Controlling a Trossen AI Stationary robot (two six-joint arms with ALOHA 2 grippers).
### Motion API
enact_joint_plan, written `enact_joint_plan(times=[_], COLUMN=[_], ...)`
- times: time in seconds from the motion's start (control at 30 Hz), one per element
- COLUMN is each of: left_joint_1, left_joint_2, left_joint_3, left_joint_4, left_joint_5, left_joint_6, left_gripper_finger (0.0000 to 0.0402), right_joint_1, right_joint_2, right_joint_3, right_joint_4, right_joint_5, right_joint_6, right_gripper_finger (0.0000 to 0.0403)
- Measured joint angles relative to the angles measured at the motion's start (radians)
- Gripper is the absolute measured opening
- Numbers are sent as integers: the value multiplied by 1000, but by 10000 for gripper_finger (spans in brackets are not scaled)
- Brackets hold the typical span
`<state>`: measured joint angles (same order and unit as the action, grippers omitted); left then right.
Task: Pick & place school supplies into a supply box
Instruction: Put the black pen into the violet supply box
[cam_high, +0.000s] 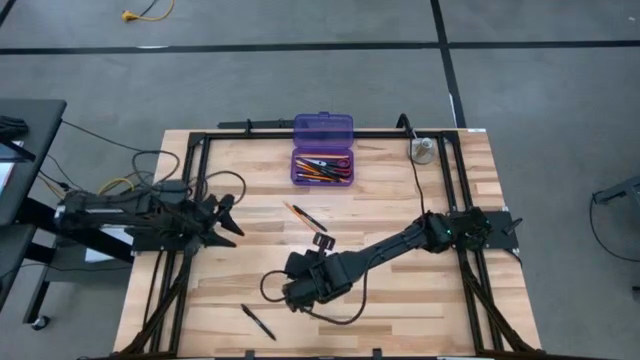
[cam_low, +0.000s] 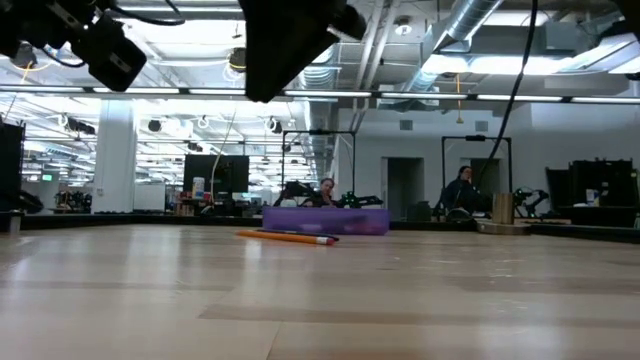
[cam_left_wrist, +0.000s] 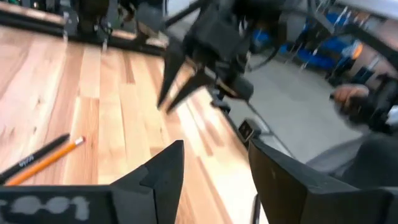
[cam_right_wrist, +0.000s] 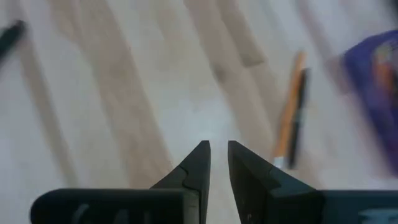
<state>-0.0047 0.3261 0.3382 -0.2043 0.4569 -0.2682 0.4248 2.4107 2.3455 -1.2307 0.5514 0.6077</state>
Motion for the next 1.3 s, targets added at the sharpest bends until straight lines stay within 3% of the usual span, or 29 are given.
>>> enact_joint_plan(times=[0.2,0.3,0.47,0.83,1.3], left_joint_1=[-177,-256,-370,-623,-791], left_joint_2=[105,163,263,530,918], left_joint_3=[0,0,10,168,398], left_joint_4=[0,0,0,-57,-280], left_joint_5=[-173,-251,-345,-529,-715], left_joint_6=[45,48,50,81,18], left_gripper_finger=[169,169,169,169,169], right_joint_1=[30,35,40,33,82], right_joint_2=[0,0,0,-2,-2], right_joint_3=[0,0,0,0,0], right_joint_4=[-86,-104,-97,42,5], right_joint_5=[259,315,308,128,121], right_joint_6=[-35,-54,-115,-352,-348], right_gripper_finger=[52,52,52,52,52])
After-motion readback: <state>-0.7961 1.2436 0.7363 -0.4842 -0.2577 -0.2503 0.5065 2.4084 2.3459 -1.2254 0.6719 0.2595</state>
